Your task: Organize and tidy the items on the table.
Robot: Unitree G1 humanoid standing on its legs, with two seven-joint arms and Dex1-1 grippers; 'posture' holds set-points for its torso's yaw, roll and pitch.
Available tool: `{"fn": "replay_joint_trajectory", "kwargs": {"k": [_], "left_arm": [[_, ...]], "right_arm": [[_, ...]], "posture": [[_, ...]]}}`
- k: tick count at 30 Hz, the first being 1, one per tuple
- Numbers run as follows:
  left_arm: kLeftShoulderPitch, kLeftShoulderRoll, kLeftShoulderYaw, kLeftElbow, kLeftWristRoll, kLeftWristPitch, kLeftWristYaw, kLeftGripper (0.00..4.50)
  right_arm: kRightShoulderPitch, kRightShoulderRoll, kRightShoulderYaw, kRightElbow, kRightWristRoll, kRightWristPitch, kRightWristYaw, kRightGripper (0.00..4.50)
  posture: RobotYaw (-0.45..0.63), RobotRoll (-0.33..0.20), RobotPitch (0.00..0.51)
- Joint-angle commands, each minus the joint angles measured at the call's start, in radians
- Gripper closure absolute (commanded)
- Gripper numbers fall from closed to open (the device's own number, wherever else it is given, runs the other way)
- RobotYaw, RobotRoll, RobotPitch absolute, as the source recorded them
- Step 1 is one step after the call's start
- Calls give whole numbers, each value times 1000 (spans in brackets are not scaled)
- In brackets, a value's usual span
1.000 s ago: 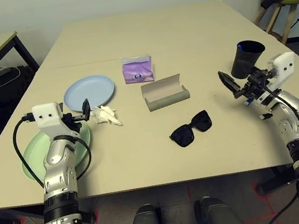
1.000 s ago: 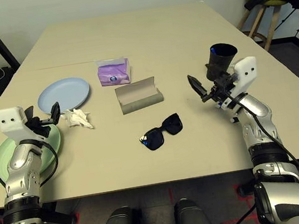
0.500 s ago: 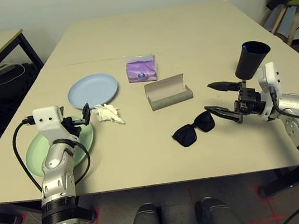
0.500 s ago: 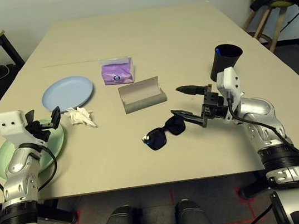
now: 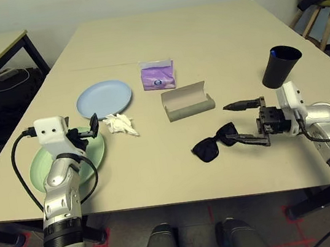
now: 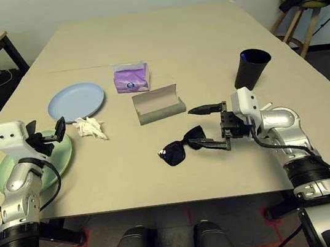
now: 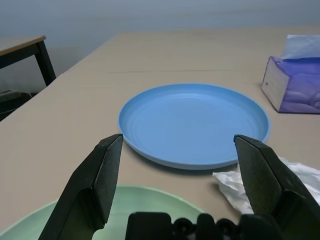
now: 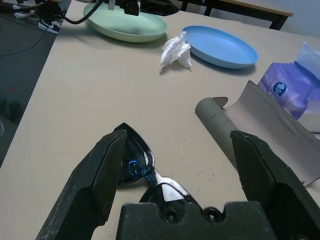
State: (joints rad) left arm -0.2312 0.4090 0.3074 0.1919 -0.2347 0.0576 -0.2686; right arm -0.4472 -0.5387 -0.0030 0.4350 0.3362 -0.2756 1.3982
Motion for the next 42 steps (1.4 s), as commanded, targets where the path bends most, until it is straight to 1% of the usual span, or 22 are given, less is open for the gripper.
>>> {"fn": "replay_joint_trajectory", "kwargs": {"k": [1, 3, 7, 11, 15, 18, 21, 23, 25, 28, 36, 42], "left_arm": [[20, 28, 0, -66, -11, 84, -13, 15], [19, 31, 15, -99, -31, 137, -3, 15], [-1, 70, 48, -157, -73, 294, 7, 15], [-45, 140, 69, -176, -78, 498, 40, 15], [-105, 198, 96, -134, -80, 699, 77, 15], [-145, 237, 126, -82, -82, 772, 83, 15], [-166, 302, 126, -25, -58, 837, 77, 15], [-183, 349, 106, 18, -29, 908, 94, 15], [-197, 370, 112, 48, -34, 943, 85, 15], [-209, 382, 119, 71, -31, 972, 82, 15], [-200, 375, 126, 73, -40, 1037, 75, 15], [-188, 376, 121, 71, -37, 1058, 63, 15]], "right_arm": [[-9, 11, 13, 9, -5, -3, -4, 0], [-10, 15, 14, 6, -6, -1, -8, 0], [-13, 23, 16, 0, -8, 7, -18, 0], [-16, 28, 17, 1, -9, 10, -28, 0], [-15, 35, 20, -2, -6, 15, -38, 0], [-11, 38, 23, -6, -4, 16, -43, 0], [-6, 40, 22, -9, -1, 17, -47, 0], [-3, 41, 21, -11, 0, 18, -51, 0], [1, 41, 21, -12, 0, 17, -53, 0], [4, 42, 22, -14, 1, 15, -56, 0], [4, 43, 22, -8, -1, 9, -62, 0], [2, 43, 20, 0, -3, 3, -63, 0]], "posture": [[230, 0, 51], [232, 0, 51], [237, 0, 53], [240, 0, 55], [242, 0, 55], [240, 0, 55], [238, 0, 56], [238, 0, 56], [238, 0, 56], [236, 0, 55], [236, 0, 55], [234, 0, 53]]}}
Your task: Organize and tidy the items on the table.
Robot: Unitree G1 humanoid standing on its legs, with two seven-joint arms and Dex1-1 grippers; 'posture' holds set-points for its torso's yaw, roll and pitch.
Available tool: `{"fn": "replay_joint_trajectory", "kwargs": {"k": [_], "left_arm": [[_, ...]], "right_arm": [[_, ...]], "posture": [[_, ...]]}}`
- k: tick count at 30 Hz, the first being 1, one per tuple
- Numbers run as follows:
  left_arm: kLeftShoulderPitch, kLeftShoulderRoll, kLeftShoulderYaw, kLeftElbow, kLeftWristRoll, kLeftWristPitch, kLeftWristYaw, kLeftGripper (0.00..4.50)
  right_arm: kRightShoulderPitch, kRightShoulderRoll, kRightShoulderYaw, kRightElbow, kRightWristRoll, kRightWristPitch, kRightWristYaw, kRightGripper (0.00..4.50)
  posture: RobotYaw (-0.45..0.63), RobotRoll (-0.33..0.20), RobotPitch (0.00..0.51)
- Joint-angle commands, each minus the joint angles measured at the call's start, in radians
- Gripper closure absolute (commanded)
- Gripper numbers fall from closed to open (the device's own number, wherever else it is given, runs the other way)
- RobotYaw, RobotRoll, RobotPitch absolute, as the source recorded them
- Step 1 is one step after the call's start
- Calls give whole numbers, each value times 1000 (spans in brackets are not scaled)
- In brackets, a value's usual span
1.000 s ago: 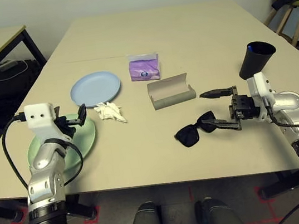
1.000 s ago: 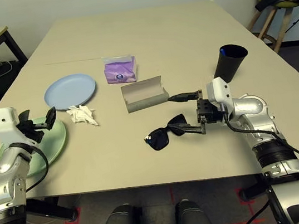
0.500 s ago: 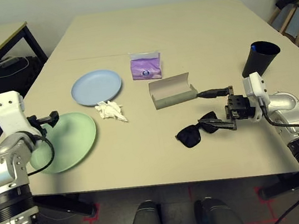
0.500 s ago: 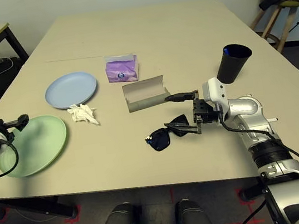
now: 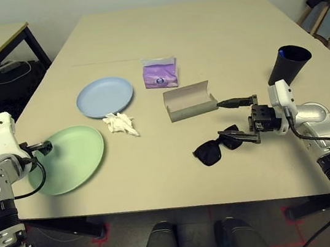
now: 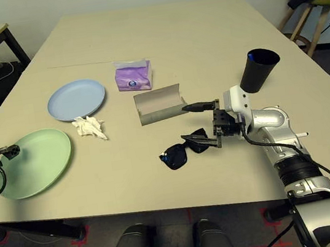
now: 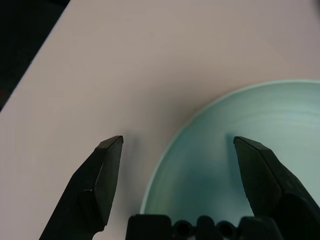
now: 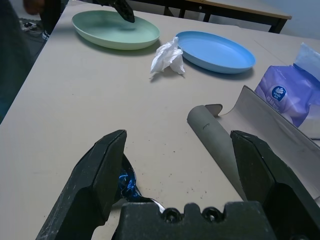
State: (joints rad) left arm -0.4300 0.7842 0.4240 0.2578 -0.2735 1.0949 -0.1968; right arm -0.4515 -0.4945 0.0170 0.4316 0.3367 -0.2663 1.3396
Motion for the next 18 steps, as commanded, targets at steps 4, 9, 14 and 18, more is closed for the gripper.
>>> {"fn": "replay_joint_trajectory", "kwargs": {"k": [4, 9, 14, 18], "left_arm": [[23, 3, 2, 11, 10, 26, -10, 966], [36, 5, -3, 16, 14, 34, -16, 2952], [42, 8, -13, 13, 22, 34, -24, 4487], [38, 4, -15, 5, 24, 38, -26, 4487]], "right_arm": [[6, -1, 0, 6, -5, -9, -9, 0], [5, -1, -1, 2, -4, -12, -16, 0], [2, 0, 0, -2, -4, -12, -20, 0], [0, -1, 0, 0, -6, -13, -22, 0]], "posture": [[232, 0, 52], [228, 0, 51], [228, 0, 49], [226, 0, 47]]}}
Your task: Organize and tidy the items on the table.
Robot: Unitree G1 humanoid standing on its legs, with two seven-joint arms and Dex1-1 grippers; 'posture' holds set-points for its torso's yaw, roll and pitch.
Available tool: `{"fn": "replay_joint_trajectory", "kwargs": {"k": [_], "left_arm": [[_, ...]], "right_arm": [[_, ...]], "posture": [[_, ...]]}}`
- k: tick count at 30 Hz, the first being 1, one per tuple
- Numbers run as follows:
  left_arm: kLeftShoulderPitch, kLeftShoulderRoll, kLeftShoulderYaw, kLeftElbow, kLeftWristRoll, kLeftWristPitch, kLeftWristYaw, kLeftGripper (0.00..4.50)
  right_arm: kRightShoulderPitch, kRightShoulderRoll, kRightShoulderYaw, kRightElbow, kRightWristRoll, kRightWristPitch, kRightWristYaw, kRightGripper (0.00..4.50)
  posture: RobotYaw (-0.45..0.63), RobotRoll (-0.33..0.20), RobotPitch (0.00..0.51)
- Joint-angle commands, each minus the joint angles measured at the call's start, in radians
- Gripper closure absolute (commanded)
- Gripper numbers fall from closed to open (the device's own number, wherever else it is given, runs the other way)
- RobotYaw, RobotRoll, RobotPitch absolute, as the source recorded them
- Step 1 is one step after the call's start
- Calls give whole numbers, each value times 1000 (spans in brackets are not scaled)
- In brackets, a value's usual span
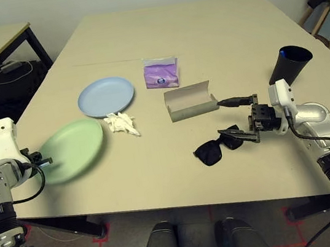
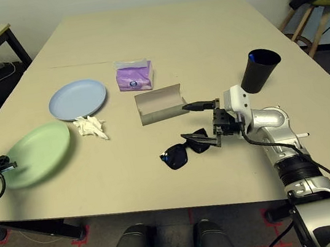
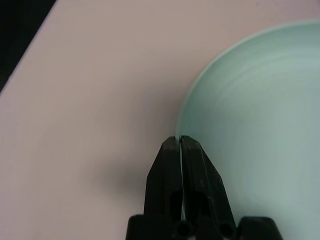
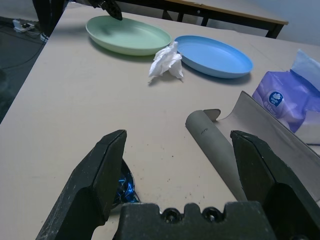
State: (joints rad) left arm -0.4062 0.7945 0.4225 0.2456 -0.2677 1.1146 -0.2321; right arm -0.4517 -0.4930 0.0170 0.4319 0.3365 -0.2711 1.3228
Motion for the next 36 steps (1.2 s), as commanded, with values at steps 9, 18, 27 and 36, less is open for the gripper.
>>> {"fn": "replay_joint_trajectory", "kwargs": {"k": [9, 18, 27, 36], "left_arm": [[4, -1, -38, 5, 12, 15, -17, 4487], [-29, 10, 1, -55, -11, 74, -30, 4487], [-41, 32, 149, -137, -50, 201, -35, 4487], [-93, 27, 152, -140, -59, 235, -45, 4487]], "right_arm": [[-2, -10, 0, -19, -6, 6, -17, 0], [-3, -10, 8, -71, -8, 44, -43, 0], [-2, -12, 3, -44, -8, 29, -33, 0], [-18, -5, 3, 0, -8, -1, -21, 0]], "posture": [[222, 0, 42], [219, 0, 39], [230, 0, 37], [228, 0, 35]]}}
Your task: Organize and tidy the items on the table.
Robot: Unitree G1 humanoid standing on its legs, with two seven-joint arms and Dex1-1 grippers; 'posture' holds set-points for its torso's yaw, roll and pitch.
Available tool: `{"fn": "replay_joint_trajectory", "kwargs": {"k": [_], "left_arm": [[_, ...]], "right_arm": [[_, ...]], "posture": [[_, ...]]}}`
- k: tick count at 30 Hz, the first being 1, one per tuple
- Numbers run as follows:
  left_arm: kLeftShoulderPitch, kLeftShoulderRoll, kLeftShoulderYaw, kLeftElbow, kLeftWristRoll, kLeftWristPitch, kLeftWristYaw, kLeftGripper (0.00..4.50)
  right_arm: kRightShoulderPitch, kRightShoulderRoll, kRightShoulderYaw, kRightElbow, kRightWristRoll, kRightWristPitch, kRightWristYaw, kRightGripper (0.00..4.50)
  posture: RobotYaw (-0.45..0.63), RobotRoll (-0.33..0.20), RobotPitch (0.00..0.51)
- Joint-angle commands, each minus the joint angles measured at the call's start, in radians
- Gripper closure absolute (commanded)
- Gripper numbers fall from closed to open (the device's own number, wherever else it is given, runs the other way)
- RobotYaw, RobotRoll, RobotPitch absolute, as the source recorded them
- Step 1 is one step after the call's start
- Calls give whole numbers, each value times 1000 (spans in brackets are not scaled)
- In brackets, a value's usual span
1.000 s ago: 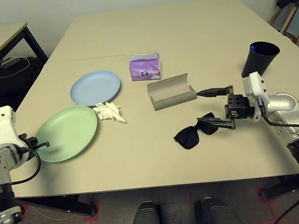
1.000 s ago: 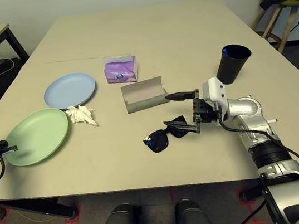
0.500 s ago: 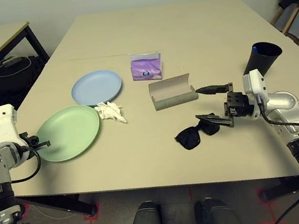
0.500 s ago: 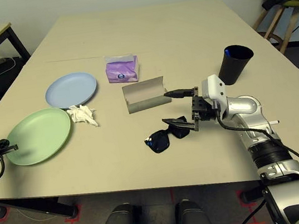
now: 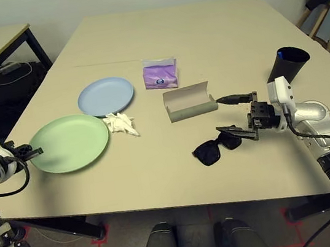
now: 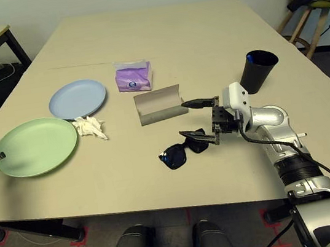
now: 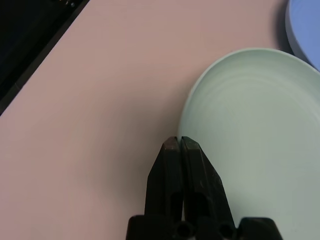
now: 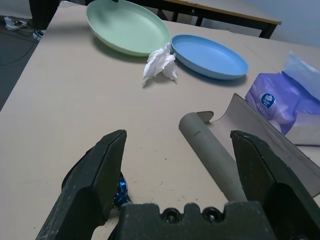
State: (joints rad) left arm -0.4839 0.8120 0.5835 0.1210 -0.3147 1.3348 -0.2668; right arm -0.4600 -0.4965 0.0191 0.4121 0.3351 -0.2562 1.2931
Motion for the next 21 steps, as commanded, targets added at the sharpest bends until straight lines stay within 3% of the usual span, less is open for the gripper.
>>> {"fn": "replay_joint_trajectory", "kwargs": {"k": [1, 14, 21], "left_arm": [[-16, 11, -11, -12, -13, 15, -14, 4487], [-82, 26, 26, 18, -14, 55, -13, 4487], [-43, 39, 46, -11, -13, 97, -24, 4487]], "right_arm": [[-10, -2, 1, 22, -7, -18, 8, 0], [-3, -2, 1, 18, -8, -24, -1, 0], [-6, -3, 0, 24, -8, -26, 0, 0]], "posture": [[228, 0, 35], [219, 0, 35], [223, 0, 36]]}}
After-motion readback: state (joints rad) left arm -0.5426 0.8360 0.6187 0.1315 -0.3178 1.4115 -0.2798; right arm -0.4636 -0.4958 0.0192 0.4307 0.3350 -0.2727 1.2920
